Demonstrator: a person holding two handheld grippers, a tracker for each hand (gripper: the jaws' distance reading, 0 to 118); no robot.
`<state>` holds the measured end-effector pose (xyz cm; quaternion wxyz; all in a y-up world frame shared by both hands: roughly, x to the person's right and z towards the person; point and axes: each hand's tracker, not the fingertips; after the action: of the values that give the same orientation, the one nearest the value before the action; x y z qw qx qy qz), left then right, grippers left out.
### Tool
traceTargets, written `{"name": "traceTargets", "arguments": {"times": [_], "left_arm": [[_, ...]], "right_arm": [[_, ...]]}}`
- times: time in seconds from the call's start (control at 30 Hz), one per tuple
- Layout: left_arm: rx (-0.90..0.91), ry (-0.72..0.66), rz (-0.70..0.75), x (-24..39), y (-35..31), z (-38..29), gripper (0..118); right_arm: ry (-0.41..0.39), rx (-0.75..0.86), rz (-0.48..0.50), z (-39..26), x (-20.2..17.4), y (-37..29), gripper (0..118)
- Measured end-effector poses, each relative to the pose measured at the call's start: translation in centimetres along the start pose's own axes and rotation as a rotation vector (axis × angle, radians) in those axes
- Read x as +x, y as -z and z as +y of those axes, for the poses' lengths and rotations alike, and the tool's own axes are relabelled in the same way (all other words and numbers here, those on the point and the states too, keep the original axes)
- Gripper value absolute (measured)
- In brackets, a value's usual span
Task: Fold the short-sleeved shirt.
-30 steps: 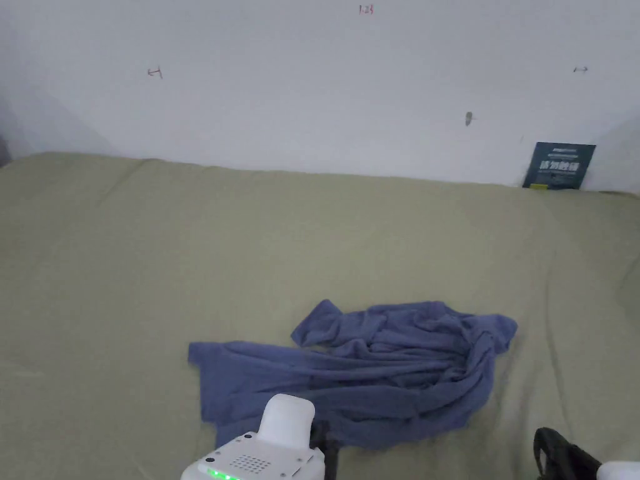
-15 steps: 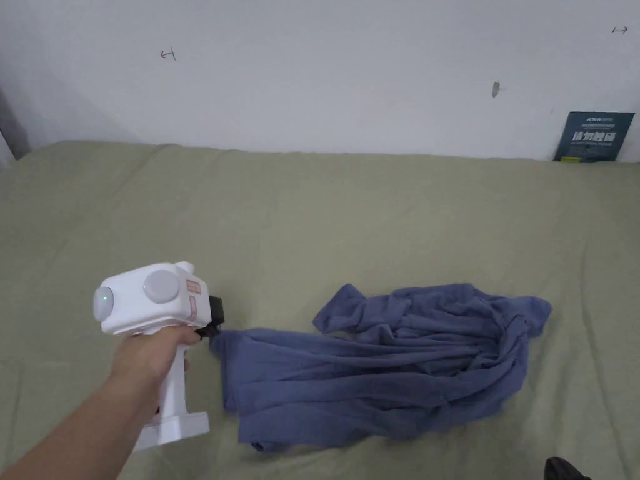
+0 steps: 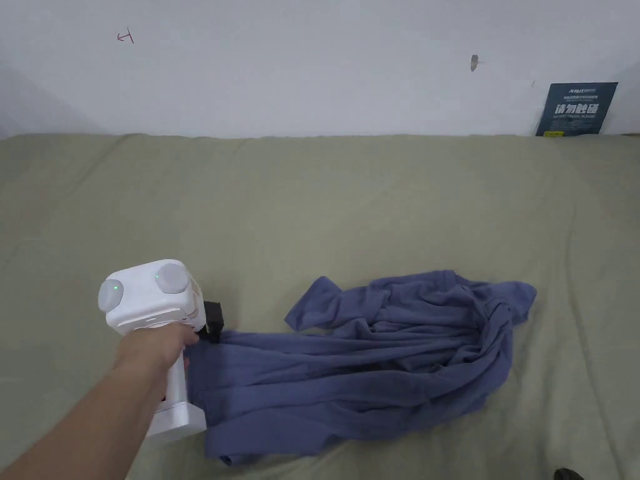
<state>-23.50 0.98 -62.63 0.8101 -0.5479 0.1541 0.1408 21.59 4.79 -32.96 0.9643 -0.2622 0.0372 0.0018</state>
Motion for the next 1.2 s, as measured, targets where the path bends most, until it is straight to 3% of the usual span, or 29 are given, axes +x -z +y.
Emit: {"name": "traceTargets", "arguments": {"times": [0.03,0.1,0.17,0.27,0.4,0.5,0.57,0.6,0.63,0.7,0.83,0.9,0.93,1.03,1.17,1.2], "left_arm": [[-0.033,0.016,-0.039,0.5,-0.2,-0.5,19],[-0.080,0.044,-0.061,1.0,0.1,-0.3,13],[-0.056,0.077,-0.075,0.6,-0.7,-0.4,13],[-0.007,-0.008,-0.219,-1.5,-2.1,-0.2,12],[0.079,-0.006,-0.321,-3.6,-4.3,0.3,11],[0.119,0.006,-0.388,-4.0,-5.8,-0.8,11],[0.137,0.035,-0.405,-4.0,-6.2,-1.2,11],[0.132,0.041,-0.423,-3.9,-6.2,-1.4,11],[0.135,0.045,-0.431,-4.2,-6.0,-1.4,11],[0.147,0.043,-0.473,-4.3,-5.8,-1.6,11],[0.147,0.063,-0.502,-3.8,-5.8,-2.2,11],[0.155,0.080,-0.505,-3.9,-5.2,-1.6,11],[0.155,0.082,-0.506,-4.0,-4.9,-1.4,11],[0.155,0.086,-0.509,-4.0,-4.4,-1.1,11],[0.156,0.098,-0.495,-4.0,-3.5,-0.7,12],[0.159,0.108,-0.486,-4.0,-3.3,-0.6,11]], "right_arm": [[0.005,0.003,0.002,0.0,0.0,0.0,1],[0.014,0.005,0.005,0.3,0.0,0.1,1],[0.014,0.008,0.010,0.5,0.0,0.0,1],[-0.007,0.023,0.022,1.9,1.0,0.5,1],[-0.025,-0.035,0.041,6.5,3.9,5.2,2],[-0.022,-0.110,-0.005,10.3,6.5,11.3,5],[-0.025,-0.177,-0.101,12.9,8.1,16.1,8],[-0.022,-0.206,-0.147,14.2,9.0,18.9,17],[0.001,-0.238,-0.150,15.2,9.8,20.9,41],[0.123,-0.408,-0.161,17.0,12.5,27.3,116],[0.475,-0.492,-0.121,18.8,15.3,32.2,118],[0.567,-0.549,-0.120,18.6,15.9,34.1,118],[0.569,-0.591,-0.133,18.5,13.4,35.0,118],[0.585,-0.676,-0.156,17.6,12.5,36.6,118],[0.614,-0.726,-0.167,16.9,13.7,40.4,116],[0.531,-0.692,-0.211,16.9,11.5,38.5,111]]}}
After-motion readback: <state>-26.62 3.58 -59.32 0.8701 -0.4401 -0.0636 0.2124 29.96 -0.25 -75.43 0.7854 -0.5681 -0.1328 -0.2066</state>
